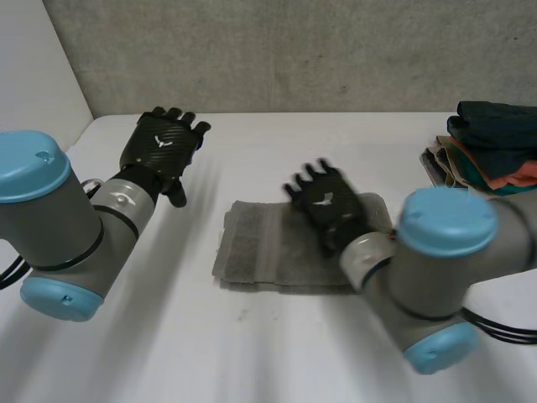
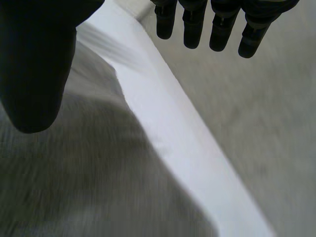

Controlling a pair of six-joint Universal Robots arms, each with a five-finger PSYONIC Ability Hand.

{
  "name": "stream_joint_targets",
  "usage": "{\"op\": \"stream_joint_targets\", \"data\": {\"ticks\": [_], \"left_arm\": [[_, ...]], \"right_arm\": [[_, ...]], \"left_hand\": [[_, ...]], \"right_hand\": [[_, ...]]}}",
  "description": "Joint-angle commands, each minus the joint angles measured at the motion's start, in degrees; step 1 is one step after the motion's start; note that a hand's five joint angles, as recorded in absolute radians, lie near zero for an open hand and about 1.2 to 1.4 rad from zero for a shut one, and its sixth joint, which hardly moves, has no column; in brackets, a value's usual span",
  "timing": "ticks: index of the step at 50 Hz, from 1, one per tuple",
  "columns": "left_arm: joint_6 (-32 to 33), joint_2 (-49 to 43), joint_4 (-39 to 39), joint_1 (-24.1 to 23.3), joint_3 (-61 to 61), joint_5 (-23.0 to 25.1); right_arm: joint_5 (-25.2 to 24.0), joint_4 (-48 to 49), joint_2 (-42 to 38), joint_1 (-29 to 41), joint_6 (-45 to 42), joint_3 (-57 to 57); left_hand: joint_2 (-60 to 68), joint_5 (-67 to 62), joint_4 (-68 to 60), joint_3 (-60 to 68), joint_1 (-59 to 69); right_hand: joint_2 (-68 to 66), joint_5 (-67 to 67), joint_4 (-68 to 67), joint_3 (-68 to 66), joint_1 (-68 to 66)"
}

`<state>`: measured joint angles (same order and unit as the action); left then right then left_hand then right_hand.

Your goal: Fold the laundry.

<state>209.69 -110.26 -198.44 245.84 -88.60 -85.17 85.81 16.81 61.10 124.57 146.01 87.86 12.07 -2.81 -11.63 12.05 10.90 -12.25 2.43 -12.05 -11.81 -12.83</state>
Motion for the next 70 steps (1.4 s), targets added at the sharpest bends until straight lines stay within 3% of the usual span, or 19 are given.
{"op": "stream_joint_targets", "data": {"ticks": [1, 2, 3, 7, 10, 12, 16, 27, 28, 29, 30, 33, 36, 40, 47, 50, 59, 64, 70], "left_arm": [[0.02, -0.65, -1.16, -1.59, 0.27, 0.00], [0.02, -0.83, -1.25, -1.68, 0.27, 0.00], [0.02, -1.01, -1.25, -1.77, 0.27, 0.00], [0.02, -1.18, -1.16, -1.86, -0.17, 0.00], [0.02, -1.18, -1.25, -2.12, -0.26, -0.09], [0.02, -1.18, -1.25, -2.12, -0.26, -0.09], [0.02, -0.66, -1.16, -2.30, -0.35, -0.18], [-0.07, 0.40, -1.16, -2.21, -2.28, -0.26], [-0.07, 0.31, -1.16, -2.30, -2.37, -0.35], [-0.07, 0.31, -1.16, -2.39, -2.45, -0.35], [-0.16, 0.31, -1.07, -2.47, -2.46, -0.44], [-1.12, 0.31, -1.07, -3.79, -1.67, -0.53], [-4.37, 0.31, -1.16, -5.37, 0.26, -0.79], [-10.15, -0.13, -0.37, -7.48, 4.91, -0.97], [-18.69, -5.30, 2.79, -13.28, 12.65, -0.97], [-20.98, -9.87, 6.30, -16.88, 17.31, -2.02], [-21.69, -21.65, 17.90, -20.93, 25.67, -15.10], [-21.08, -23.59, 20.89, -21.11, 24.88, -16.17], [-20.99, -25.44, 24.32, -20.67, 24.61, -15.65]], "right_arm": [[0.49, -10.65, 1.92, -8.10, 5.35, 5.83], [0.67, -11.09, 1.48, -9.33, 4.82, 6.45], [1.02, -11.09, 0.52, -11.95, 2.99, 7.50], [2.60, -6.56, 0.16, -17.76, -1.94, 8.73], [3.92, 1.18, 1.21, -19.19, -3.53, 9.17], [4.19, 7.08, 5.15, -17.61, -4.33, 8.39], [2.61, 8.42, 9.48, -10.33, -5.64, 5.23], [-7.33, 3.60, -5.28, 9.72, -6.96, -1.02], [-7.33, 2.45, -6.07, 9.82, -7.22, -1.28], [-6.98, 1.22, -6.69, 9.82, -7.40, -1.63], [-6.19, -1.57, -7.22, 9.64, -7.58, -2.24], [-4.26, -5.37, -6.09, 9.03, -6.01, -2.51], [-4.07, -4.86, -2.41, 7.46, -1.28, -1.64], [-3.81, -4.76, 6.91, -1.67, 10.05, -0.58], [-4.07, -9.24, 8.69, -10.31, 20.81, -2.68], [-4.08, -14.49, 7.55, -10.40, 20.81, -5.84], [-8.46, -26.20, -4.40, -10.31, 21.42, -15.25], [-11.81, -29.20, -9.68, -10.14, 21.34, -17.45], [-9.88, -29.64, -13.20, -10.22, 20.02, -18.68]], "left_hand": [[-2.07, 2.81, 1.63, -2.05, -0.90], [-2.07, 2.81, 1.63, -2.05, -0.90], [-2.07, 2.81, 1.63, -2.05, -0.90], [-2.07, 2.81, 1.63, -2.05, -0.90], [-2.07, 2.81, 1.63, -2.05, -0.90], [-2.07, 2.81, 1.63, -2.05, -0.90], [-2.07, 2.81, 1.63, -2.05, -0.90], [-2.07, 2.81, 1.63, -2.05, -0.90], [-2.07, 2.81, 1.63, -2.05, -0.90], [-2.07, 2.81, 1.63, -2.05, -0.90], [-2.07, 2.81, 1.63, -2.05, -0.90], [-2.07, 2.81, 1.63, -2.05, -0.90], [-2.07, 2.81, 1.63, -2.05, -0.90], [-2.02, 2.76, 1.59, -2.01, -0.85], [-1.52, 2.26, 1.08, -1.50, -0.34], [-1.01, 1.76, 0.58, -1.00, 0.16], [-0.84, 1.59, 0.41, -0.83, 0.33], [-0.67, 1.42, 0.24, -0.66, 0.50], [3.01, -2.27, -3.44, 3.02, 4.18]], "right_hand": [[2.25, -2.43, 2.05, 1.81, 2.83], [2.25, -2.43, 2.05, 1.81, 2.83], [-8.77, 8.60, -8.98, -9.22, -8.20], [-67.61, 67.44, -67.82, -68.05, -67.04], [-67.75, 67.57, -67.95, -68.19, -67.17], [-67.75, 67.57, -67.95, -68.19, -67.17], [-67.75, 67.57, -67.95, -68.19, -67.17], [-67.75, 67.57, -67.95, -68.19, -67.17], [-66.97, 66.80, -67.18, -67.42, -66.40], [-56.64, 56.47, -56.85, -57.08, -56.07], [-35.39, 35.22, -35.59, -35.83, -34.81], [2.25, -2.43, 2.05, 1.81, 2.83], [2.25, -2.43, 2.05, 1.81, 2.83], [2.25, -2.43, 2.05, 1.81, 2.83], [2.25, -2.43, 2.05, 1.81, 2.83], [2.25, -2.43, 2.05, 1.81, 2.83], [2.25, -2.43, 2.05, 1.81, 2.83], [2.25, -2.43, 2.05, 1.81, 2.83], [2.25, -2.43, 2.05, 1.81, 2.83]]}}
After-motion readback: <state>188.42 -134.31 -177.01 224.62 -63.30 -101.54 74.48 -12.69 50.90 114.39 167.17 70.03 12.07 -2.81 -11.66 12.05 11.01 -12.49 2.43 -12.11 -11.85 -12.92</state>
